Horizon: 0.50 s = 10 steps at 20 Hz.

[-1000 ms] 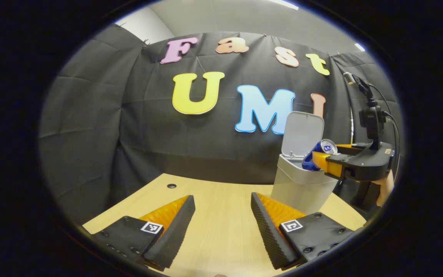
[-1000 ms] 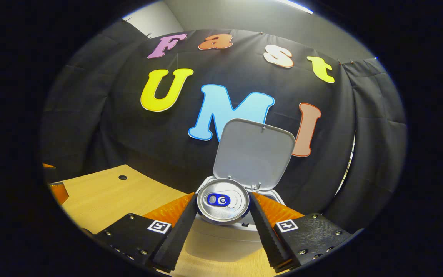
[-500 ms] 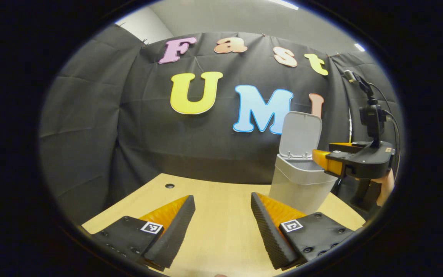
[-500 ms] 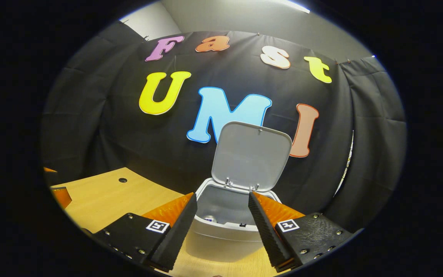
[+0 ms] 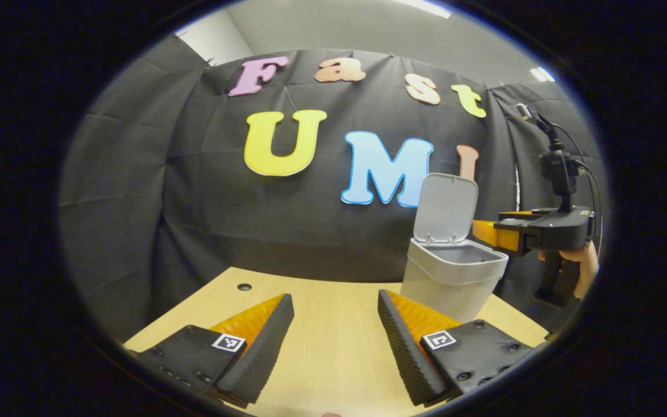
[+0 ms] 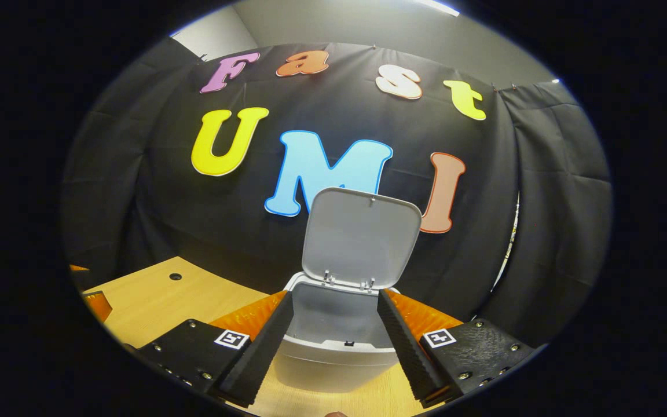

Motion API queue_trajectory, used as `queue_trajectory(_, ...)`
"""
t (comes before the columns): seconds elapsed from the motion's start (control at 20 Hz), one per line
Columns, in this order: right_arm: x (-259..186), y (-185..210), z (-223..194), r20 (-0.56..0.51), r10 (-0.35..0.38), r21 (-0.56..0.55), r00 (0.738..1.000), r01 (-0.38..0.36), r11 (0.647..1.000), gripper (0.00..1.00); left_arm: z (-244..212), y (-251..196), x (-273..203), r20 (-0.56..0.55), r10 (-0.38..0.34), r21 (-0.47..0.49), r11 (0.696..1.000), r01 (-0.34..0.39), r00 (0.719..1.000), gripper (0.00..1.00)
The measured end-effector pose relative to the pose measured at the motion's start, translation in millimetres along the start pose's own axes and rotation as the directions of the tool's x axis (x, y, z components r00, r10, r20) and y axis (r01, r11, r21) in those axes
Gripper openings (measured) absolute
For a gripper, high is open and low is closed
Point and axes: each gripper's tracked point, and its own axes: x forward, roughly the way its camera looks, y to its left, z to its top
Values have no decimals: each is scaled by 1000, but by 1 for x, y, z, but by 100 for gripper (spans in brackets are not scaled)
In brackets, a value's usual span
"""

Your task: Press the lid of the desktop garbage bin to open it, pick up the crumpled paper on the desktop and throw it into the bin, then pick up the pop can on the desktop and drop it into the bin, and finally close the garbage bin lid.

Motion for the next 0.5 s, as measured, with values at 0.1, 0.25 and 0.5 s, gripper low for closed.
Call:
queue_trajectory(0.1, 5, -9, 11, -1, -33, -1, 999, 33, 999, 93, 5, 3, 9, 18, -26, 31, 999, 25, 1000, 95)
queue_trajectory(0.25, 16, -20, 31, 0, -86, 22, 996, 86, 996, 94, 11, 3, 21, 37, -89, 73, 994, 86, 995, 96)
queue_trajectory(0.5, 42, -32, 65, 9, -140, 14, 990, 139, 990, 93, 12, 10, 32, 45, -160, 110, 982, 154, 986, 96)
